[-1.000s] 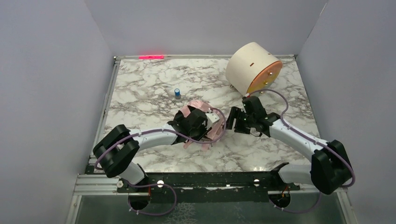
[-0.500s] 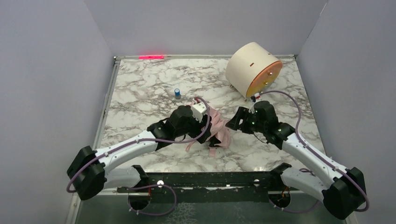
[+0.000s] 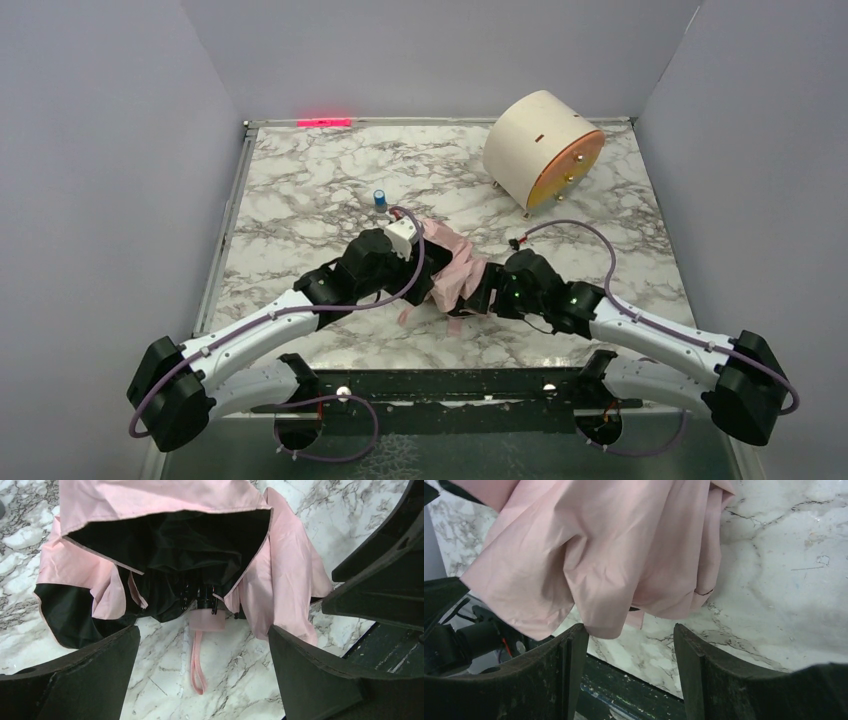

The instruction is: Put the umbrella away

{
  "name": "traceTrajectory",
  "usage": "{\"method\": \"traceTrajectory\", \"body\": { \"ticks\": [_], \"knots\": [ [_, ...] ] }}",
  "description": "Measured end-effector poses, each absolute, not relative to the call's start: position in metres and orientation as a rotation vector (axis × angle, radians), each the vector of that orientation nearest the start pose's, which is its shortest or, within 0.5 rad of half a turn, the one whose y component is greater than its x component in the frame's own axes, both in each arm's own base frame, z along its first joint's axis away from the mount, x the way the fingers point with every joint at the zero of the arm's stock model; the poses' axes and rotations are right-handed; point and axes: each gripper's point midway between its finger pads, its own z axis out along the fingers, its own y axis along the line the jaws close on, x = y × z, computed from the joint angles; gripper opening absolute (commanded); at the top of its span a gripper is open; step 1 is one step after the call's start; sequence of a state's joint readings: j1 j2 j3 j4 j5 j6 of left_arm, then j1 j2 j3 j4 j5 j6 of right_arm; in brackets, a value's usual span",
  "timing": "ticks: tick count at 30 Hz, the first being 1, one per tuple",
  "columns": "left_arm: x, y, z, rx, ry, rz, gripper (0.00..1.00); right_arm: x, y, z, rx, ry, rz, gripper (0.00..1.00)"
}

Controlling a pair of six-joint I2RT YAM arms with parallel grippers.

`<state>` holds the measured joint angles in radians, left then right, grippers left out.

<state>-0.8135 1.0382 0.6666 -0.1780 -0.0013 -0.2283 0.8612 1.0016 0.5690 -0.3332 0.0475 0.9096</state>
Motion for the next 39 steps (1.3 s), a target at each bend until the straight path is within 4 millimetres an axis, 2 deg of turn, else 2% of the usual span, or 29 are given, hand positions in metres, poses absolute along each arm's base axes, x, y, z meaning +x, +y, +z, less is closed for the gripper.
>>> {"method": "traceTrajectory", "body": {
  "ticks": [2,4,9,11,13,15,21,24,28,35,39],
  "knots": [
    [0.217,-0.243,0.140,0.632,2.100,-0.602,0.99,0.170,0.236,0.087,0.100,2.499,0.773,0.65],
    [0.216,-0.242,0.139,0.633,2.105,-0.599,0.99,0.173,0.239,0.082,0.110,2.507,0.769,0.59],
    [0.215,-0.239,0.135,0.631,2.112,-0.589,0.99,0.178,0.243,0.074,0.148,2.505,0.764,0.34],
    [0.215,-0.238,0.134,0.629,2.117,-0.582,0.99,0.182,0.240,0.078,0.181,2.472,0.760,0.24],
    [0.216,-0.236,0.133,0.623,2.121,-0.570,0.99,0.184,0.237,0.080,0.191,2.453,0.749,0.11],
    [0.218,-0.234,0.132,0.615,2.124,-0.554,0.99,0.189,0.230,0.088,0.210,2.415,0.720,0.02],
    [0.222,-0.229,0.130,0.590,2.128,-0.512,0.99,0.206,0.208,0.128,0.245,2.313,0.591,0.00],
    [0.223,-0.230,0.128,0.591,2.127,-0.514,0.99,0.211,0.198,0.138,0.257,2.296,0.526,0.01],
    [0.221,-0.235,0.117,0.607,2.128,-0.541,0.99,0.208,0.188,0.135,0.249,2.310,0.468,0.00],
    [0.214,-0.249,0.080,0.653,2.227,-0.580,0.99,0.205,0.192,0.135,0.229,2.321,0.489,0.00],
    [0.210,-0.267,0.078,0.666,2.206,-0.618,0.99,0.204,0.196,0.136,0.215,2.325,0.515,0.01]
  ]
}}
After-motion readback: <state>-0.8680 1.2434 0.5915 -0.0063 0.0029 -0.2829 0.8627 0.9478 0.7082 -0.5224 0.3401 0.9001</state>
